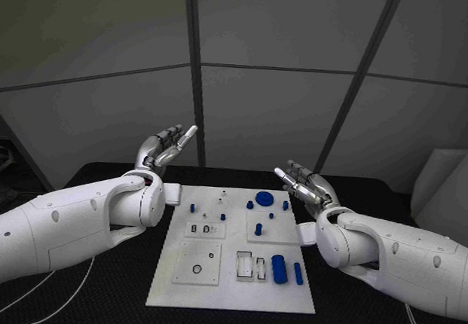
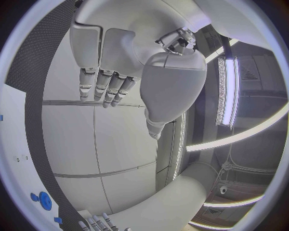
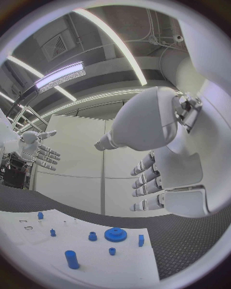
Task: Assemble the parts on the task board
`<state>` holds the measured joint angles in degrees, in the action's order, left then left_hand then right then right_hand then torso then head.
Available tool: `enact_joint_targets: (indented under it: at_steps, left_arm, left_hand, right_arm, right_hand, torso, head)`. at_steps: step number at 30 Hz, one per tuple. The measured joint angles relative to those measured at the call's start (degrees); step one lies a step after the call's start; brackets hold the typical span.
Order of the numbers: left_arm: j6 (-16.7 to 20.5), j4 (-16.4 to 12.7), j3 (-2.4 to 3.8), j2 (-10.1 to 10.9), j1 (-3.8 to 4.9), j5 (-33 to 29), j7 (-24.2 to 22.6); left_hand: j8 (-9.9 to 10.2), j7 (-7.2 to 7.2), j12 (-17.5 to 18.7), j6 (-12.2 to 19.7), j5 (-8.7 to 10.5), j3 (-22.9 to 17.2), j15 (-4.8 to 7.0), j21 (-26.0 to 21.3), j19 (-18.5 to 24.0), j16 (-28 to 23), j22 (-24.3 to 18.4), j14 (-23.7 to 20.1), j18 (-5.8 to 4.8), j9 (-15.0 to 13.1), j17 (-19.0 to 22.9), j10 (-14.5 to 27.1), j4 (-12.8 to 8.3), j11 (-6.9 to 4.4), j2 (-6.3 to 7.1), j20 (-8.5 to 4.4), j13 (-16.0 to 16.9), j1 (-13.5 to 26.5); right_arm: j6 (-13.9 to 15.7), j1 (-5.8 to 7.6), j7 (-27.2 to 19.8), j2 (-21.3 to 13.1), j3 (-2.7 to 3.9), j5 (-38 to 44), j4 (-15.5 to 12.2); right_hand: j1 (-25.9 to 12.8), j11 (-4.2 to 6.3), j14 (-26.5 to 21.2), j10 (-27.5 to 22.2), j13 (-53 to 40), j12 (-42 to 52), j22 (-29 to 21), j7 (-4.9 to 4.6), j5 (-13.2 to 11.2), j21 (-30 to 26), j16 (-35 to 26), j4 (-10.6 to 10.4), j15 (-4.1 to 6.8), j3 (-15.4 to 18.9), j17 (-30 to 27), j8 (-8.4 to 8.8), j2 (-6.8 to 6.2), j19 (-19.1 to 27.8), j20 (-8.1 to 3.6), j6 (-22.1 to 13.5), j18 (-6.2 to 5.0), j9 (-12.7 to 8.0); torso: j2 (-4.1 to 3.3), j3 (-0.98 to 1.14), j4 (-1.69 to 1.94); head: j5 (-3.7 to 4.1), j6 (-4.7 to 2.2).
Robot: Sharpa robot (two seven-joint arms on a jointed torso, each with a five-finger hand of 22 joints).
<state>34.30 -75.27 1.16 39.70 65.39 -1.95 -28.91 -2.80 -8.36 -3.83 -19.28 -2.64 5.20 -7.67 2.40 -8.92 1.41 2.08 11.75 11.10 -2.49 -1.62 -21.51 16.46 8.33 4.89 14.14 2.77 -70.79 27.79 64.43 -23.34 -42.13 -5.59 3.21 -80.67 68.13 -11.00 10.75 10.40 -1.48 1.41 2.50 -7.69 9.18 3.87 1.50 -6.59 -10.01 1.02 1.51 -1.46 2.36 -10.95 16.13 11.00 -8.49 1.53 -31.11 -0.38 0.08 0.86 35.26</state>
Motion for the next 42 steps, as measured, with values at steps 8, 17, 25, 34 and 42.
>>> enact_joint_targets:
  at_steps: [8,17,25,34,42]
  left_arm:
    - [-2.01,0.12,-0.03,-0.04,-0.02,-0.27,-0.12]
    - [-3.83,-0.81,-0.10,3.58,-0.18,-0.72,-1.01]
    - [-4.72,-4.78,-0.12,5.84,-0.14,-0.79,-1.70]
    - [-6.84,-9.69,-0.11,8.67,-0.13,0.02,-1.39]
    - [-9.07,-13.87,-0.06,10.65,-0.12,2.29,-0.61]
  left_hand:
    - [-1.48,-0.29,-2.00,-3.53,0.00,-0.31,-1.10,1.41,-2.86,0.37,0.73,4.06,-0.01,-0.51,-0.38,-3.95,-0.18,1.28,-2.44,0.87,0.36,-2.47]
    - [-5.40,-1.14,-6.12,-13.95,0.00,0.70,-2.27,6.63,-14.00,2.47,3.20,16.43,-0.01,-1.82,-1.36,-14.24,-4.55,2.47,-4.57,2.33,1.07,-6.40]
    - [-8.88,-2.74,-9.04,-23.84,0.00,2.64,-2.77,14.49,-30.05,6.33,6.31,36.59,0.50,-2.56,-2.73,-22.88,-9.02,3.56,-5.97,2.27,1.21,-8.41]
    - [-10.17,-3.87,-10.15,-28.64,0.00,4.53,-0.63,18.68,-37.78,8.57,7.40,46.01,0.44,-2.91,-3.27,-29.77,-11.98,2.12,-7.32,0.29,1.21,-9.76]
    - [-10.17,-4.01,-10.15,-28.96,0.00,4.92,-0.52,18.93,-38.48,8.57,7.40,46.53,0.42,-2.90,-3.27,-30.85,-12.99,1.81,-7.77,0.00,1.20,-10.21]
  right_arm:
    - [-8.78,1.05,3.01,0.64,-1.22,2.34,2.28]
    - [-8.84,1.50,3.28,-0.21,1.98,18.84,4.59]
    - [-7.87,3.11,3.89,0.16,2.67,29.17,4.74]
    - [-8.20,6.26,6.84,1.10,2.83,43.96,6.20]
    - [-10.28,8.73,13.98,2.13,3.41,60.87,6.20]
  right_hand:
    - [8.56,-1.51,15.52,15.42,-1.20,2.52,3.00,-1.02,0.10,6.81,2.89,7.31,-1.39,-2.91,1.24,-2.96,1.81,-13.87,0.27,13.72,0.01,1.40]
    - [10.68,-1.67,29.92,30.22,-1.83,3.19,3.95,-2.52,0.31,10.59,4.14,12.39,-1.49,-5.65,1.94,-4.55,2.42,-22.02,0.26,27.07,0.01,2.06]
    - [10.67,-0.64,39.25,40.10,-2.07,3.20,4.63,-4.26,0.31,13.69,4.83,15.76,-0.41,-8.38,2.31,-4.97,2.42,-28.01,-0.12,36.81,-0.89,2.24]
    - [9.65,1.50,49.41,48.21,-2.25,3.19,7.57,-4.07,0.31,21.05,6.77,18.84,2.70,-10.84,3.36,-4.97,1.39,-37.36,-3.06,43.22,-0.89,2.44]
    - [6.55,6.12,69.65,60.11,-2.95,3.20,16.43,-0.92,0.59,38.15,15.21,21.23,9.29,-13.23,10.06,-4.01,-1.71,-49.76,-9.30,48.76,-1.79,2.75]
  torso:
    - [0.00,-0.01,0.01]
    - [-0.31,-0.07,-0.10]
    - [-1.45,-0.10,-0.12]
    - [-3.58,-0.07,0.43]
    - [-6.75,-0.41,1.04]
  head:
    - [0.01,0.01]
    - [-0.18,0.13]
    - [-0.18,-0.10]
    - [0.32,-0.42]
    - [0.82,-1.52]
